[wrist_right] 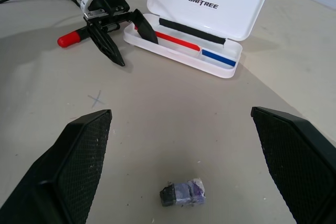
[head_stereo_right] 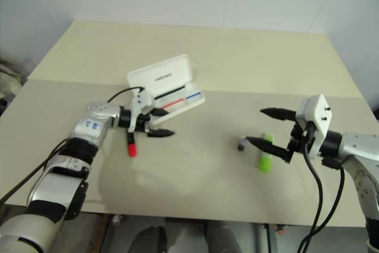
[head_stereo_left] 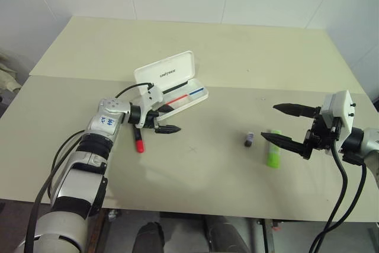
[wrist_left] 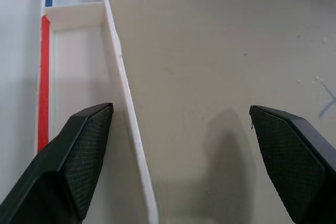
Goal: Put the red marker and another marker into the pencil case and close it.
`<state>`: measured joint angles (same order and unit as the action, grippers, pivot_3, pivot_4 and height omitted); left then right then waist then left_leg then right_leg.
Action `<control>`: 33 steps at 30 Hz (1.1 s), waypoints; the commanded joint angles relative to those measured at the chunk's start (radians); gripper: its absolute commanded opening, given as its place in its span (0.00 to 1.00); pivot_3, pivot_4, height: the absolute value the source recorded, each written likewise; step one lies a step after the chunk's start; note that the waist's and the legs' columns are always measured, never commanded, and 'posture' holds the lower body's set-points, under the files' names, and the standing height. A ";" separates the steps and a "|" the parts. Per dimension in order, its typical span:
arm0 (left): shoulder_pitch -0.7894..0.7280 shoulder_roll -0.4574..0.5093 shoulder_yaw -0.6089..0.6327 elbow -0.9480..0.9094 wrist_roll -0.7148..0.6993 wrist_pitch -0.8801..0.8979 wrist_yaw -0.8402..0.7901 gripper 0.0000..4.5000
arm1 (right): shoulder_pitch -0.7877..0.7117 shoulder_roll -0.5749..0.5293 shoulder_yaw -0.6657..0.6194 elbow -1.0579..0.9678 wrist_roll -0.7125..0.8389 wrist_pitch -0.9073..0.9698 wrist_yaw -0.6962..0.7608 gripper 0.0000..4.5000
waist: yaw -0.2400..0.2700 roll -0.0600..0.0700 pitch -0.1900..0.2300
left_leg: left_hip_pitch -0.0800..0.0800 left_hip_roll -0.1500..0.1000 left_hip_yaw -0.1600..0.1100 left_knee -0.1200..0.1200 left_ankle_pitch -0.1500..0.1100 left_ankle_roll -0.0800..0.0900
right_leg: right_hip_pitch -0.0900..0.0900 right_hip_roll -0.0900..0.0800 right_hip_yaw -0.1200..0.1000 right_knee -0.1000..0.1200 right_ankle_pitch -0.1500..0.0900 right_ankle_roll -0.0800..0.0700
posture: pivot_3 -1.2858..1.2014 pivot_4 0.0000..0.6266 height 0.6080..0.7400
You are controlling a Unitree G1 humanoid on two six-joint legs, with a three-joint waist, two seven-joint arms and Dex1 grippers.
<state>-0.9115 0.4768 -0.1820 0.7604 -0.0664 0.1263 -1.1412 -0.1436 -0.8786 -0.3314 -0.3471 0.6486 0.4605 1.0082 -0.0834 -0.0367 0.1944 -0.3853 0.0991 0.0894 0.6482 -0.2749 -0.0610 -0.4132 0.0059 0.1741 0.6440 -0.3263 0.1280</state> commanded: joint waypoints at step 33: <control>0.028 0.068 0.036 -0.272 -0.021 -0.132 -0.093 0.01 | 0.014 -0.029 -0.173 0.045 0.080 -0.030 0.060 1.00 | 0.006 0.000 0.000 | -0.002 0.000 -0.001 0.001 0.000 0.001 | 0.000 0.000 0.000 -0.001 0.000 0.001 | 0.52 0.24 1.00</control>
<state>-0.9009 0.5319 -0.1658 0.5751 -0.0537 -0.0023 -1.2149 -0.1318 -0.8878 -0.4501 -0.3011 0.7245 0.4528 1.0578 -0.0776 -0.0367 0.1944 -0.3871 0.0991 0.0888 0.6486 -0.2754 -0.0602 -0.4132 0.0058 0.1738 0.6430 -0.3261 0.1294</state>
